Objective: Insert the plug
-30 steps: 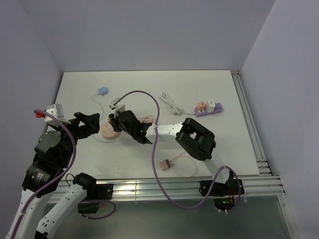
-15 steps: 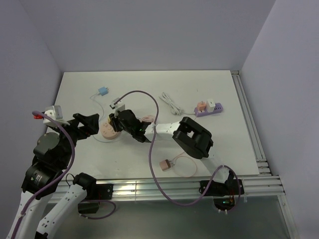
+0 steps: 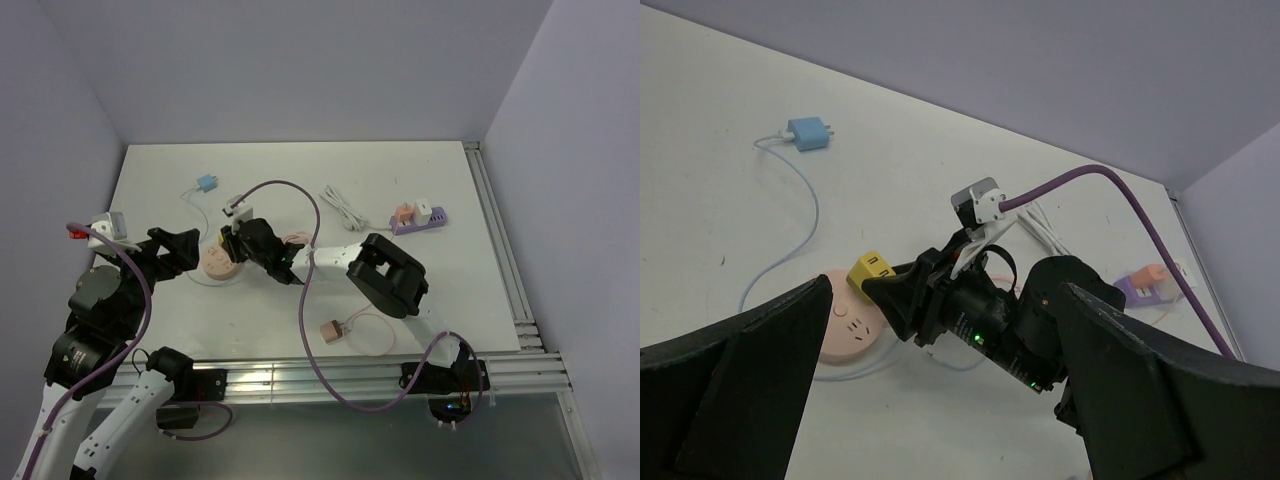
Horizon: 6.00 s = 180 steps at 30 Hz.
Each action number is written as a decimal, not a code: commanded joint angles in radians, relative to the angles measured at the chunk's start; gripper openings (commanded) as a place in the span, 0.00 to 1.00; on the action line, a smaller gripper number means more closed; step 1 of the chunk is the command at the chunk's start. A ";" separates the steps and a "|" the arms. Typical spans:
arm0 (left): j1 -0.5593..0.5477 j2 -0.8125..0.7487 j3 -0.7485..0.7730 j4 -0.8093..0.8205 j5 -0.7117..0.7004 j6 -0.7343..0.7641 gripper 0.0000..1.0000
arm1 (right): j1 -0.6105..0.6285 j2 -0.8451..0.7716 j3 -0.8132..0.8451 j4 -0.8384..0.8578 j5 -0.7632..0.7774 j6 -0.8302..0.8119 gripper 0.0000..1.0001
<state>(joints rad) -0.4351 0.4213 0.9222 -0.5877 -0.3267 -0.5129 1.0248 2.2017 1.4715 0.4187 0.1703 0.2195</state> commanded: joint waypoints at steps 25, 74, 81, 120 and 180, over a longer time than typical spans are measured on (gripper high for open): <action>0.001 -0.016 -0.017 0.037 0.008 -0.006 1.00 | 0.012 0.027 0.030 -0.207 0.028 -0.049 0.00; 0.001 -0.099 -0.028 -0.001 0.034 -0.044 1.00 | 0.047 0.207 0.090 -0.632 0.006 -0.042 0.00; 0.001 -0.096 -0.031 -0.001 0.046 -0.045 1.00 | 0.054 0.272 0.150 -0.746 0.032 -0.023 0.00; 0.001 -0.119 -0.025 -0.026 0.057 -0.065 0.99 | 0.012 0.644 0.879 -1.413 0.051 0.018 0.00; 0.001 -0.141 -0.025 -0.072 0.084 -0.133 1.00 | -0.038 0.262 0.297 -1.175 0.100 0.024 0.08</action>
<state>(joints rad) -0.4355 0.2886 0.8902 -0.6792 -0.2588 -0.6289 1.0096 2.3428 1.9358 -0.4744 0.3496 0.2409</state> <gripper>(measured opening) 0.995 0.384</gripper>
